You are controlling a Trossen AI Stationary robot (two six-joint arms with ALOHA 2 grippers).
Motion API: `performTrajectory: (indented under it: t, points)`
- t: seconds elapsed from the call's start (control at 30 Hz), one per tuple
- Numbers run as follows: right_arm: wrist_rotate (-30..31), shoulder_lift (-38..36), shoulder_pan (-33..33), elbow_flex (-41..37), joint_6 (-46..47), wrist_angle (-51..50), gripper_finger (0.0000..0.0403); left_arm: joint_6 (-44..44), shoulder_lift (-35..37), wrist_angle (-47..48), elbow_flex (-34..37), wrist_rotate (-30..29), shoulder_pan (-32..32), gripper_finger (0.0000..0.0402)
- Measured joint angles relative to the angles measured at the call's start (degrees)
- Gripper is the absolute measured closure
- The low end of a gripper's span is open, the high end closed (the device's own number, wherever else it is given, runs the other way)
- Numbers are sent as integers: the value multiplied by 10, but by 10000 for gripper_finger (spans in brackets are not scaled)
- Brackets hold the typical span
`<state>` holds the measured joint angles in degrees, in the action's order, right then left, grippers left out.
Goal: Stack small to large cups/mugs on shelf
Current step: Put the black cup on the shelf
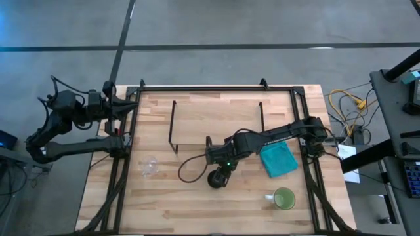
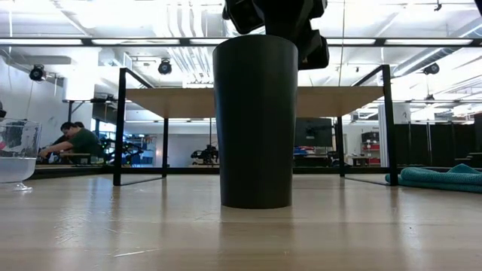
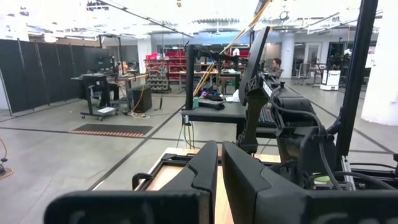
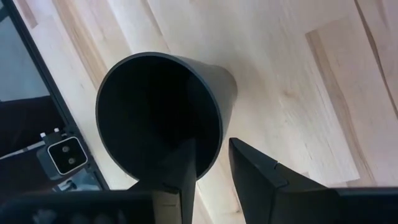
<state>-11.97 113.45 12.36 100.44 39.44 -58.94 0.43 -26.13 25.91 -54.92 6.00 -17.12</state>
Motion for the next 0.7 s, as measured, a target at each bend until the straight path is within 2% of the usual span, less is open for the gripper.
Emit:
performTrajectory:
  t: [0.27, 0.7]
  points:
    - [17, 1, 0, 0, 0, -2, 332, 0, 4, 0, -1, 0, 0, 391]
    - [30, 1, 0, 2, 3, -5, 392, 0, 8, -1, -1, 0, 0, 391]
